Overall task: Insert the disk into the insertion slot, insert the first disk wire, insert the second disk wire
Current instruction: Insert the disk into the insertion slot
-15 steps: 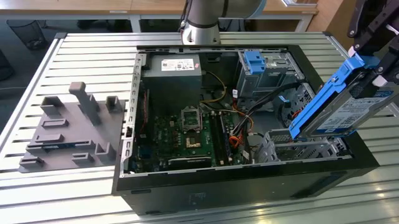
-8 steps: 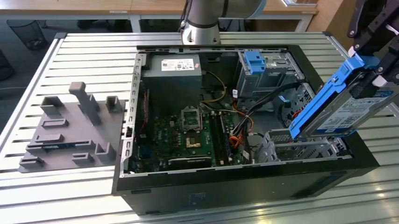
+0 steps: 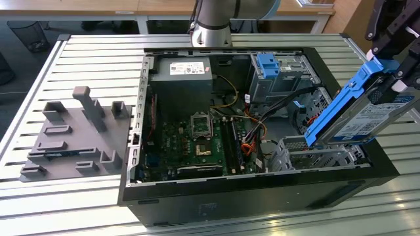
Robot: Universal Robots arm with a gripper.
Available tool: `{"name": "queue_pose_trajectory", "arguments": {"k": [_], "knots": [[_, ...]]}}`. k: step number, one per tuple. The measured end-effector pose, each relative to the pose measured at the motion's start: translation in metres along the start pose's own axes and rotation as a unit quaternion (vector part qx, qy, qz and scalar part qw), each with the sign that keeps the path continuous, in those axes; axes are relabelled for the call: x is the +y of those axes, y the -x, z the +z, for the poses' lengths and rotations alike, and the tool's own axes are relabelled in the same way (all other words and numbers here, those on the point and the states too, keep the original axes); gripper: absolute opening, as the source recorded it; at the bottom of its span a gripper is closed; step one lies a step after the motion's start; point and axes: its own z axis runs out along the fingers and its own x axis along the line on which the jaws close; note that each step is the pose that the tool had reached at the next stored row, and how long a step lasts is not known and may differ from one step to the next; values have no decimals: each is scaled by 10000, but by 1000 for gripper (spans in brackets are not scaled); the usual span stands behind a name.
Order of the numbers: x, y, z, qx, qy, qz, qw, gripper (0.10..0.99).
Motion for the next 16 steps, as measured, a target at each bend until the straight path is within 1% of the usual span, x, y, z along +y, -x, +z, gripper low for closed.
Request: {"name": "queue_pose_trajectory", "arguments": {"k": [7,11,13,16], "knots": [[1,0,8,0,-10,0,10000,365],[4,0,13,-1,-27,0,10000,365],[8,0,18,-1,-51,1,10000,365],[15,0,28,-2,-102,1,9999,365]]}}
